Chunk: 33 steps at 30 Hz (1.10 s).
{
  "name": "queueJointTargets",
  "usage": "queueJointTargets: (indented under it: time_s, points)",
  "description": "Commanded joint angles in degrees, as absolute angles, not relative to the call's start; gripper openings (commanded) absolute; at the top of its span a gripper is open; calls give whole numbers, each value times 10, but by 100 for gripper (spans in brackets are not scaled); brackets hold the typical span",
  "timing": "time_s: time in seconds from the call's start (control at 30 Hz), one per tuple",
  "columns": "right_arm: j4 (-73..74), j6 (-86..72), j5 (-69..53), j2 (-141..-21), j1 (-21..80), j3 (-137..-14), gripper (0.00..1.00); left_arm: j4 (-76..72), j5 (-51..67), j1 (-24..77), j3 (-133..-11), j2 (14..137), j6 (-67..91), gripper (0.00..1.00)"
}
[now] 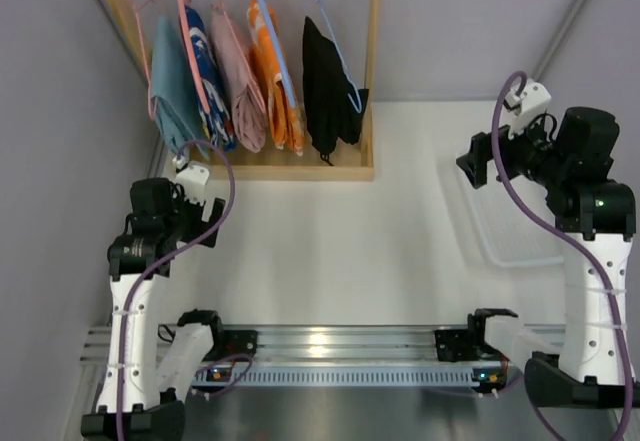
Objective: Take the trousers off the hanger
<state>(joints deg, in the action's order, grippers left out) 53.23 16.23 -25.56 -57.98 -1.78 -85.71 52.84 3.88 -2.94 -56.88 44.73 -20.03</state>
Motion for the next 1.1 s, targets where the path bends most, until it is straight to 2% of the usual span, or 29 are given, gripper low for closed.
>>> queueJointTargets:
  time_s: [0.0, 0.37, 0.57, 0.77, 0.87, 1.07]
  points:
    - [510, 118, -302, -595, -4, -901, 99, 540, 87, -28, -628, 438, -182, 99]
    - [435, 3, -285, -714, 123, -1017, 99, 541, 200, -28, -756, 443, -132, 99]
    - [394, -16, -202, -783, 206, -1106, 99, 541, 206, -27, -770, 438, -106, 99]
    - [348, -13, -102, -859, 288, -1178, 91, 541, 219, -28, -782, 429, -76, 99]
    - [331, -22, -72, -904, 299, -1212, 84, 541, 232, -27, -791, 423, -69, 99]
    - [299, -32, -46, -981, 314, -1272, 78, 541, 234, -27, -799, 417, -60, 99]
